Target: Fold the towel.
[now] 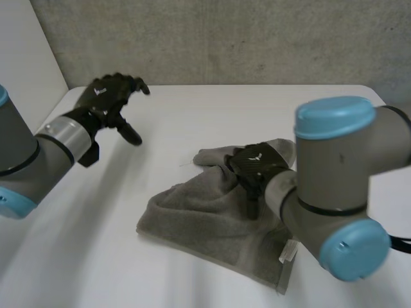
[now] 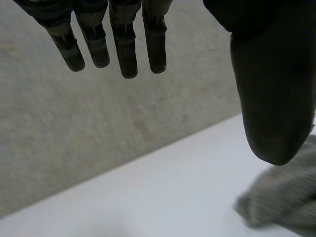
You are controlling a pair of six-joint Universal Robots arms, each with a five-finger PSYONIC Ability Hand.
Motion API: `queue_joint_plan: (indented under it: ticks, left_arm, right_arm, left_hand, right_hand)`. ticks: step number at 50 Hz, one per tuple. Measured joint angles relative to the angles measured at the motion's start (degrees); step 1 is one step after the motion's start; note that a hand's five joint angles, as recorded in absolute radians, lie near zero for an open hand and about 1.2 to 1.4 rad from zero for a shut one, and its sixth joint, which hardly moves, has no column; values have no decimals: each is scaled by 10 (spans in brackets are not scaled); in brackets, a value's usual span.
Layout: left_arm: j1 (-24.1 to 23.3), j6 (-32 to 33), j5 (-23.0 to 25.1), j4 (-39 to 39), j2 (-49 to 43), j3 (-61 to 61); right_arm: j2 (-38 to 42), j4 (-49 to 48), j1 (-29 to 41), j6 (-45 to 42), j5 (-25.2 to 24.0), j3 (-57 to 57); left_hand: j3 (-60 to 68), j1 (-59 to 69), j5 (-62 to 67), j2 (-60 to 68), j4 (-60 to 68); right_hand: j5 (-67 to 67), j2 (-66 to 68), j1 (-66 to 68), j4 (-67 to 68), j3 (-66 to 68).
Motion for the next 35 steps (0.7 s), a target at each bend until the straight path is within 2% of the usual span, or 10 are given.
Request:
queue_joint_plan:
  ticks: [5, 9, 16, 23, 27, 35]
  left_arm:
    - [1, 17, 34, -16, 14, -48]
    - [5, 55, 54, -24, 24, -100]
    - [15, 184, 63, -27, 29, -192]
    - [21, 286, 61, -25, 23, -233]
    - [21, 304, 60, -22, 17, -237]
    - [4, 295, 61, -10, -6, -227]
  right_arm:
    - [-43, -30, -11, 5, -15, 75]
    - [-65, -54, -13, 17, -35, 128]
    - [-72, -87, -10, 65, -67, 193]
    - [-64, -130, -6, 74, -69, 225]
    - [-58, -160, -10, 68, -66, 239]
    - [-43, -200, -13, 62, -64, 252]
  left_hand:
    - [0, 0, 0, 0, 0]
    - [0, 0, 0, 0, 0]
    - [0, 0, 0, 0, 0]
    - [0, 0, 0, 0, 0]
    - [0, 0, 0, 0, 0]
    - [1, 0, 2, 0, 0]
  right_hand:
    - [0, 0, 0, 0, 0]
    - [6, 3, 7, 2, 2]
    - [67, 42, 56, 37, 44]
    - [82, 52, 69, 54, 57]
    - [119, 99, 102, 96, 100]
    - [208, 195, 204, 188, 194]
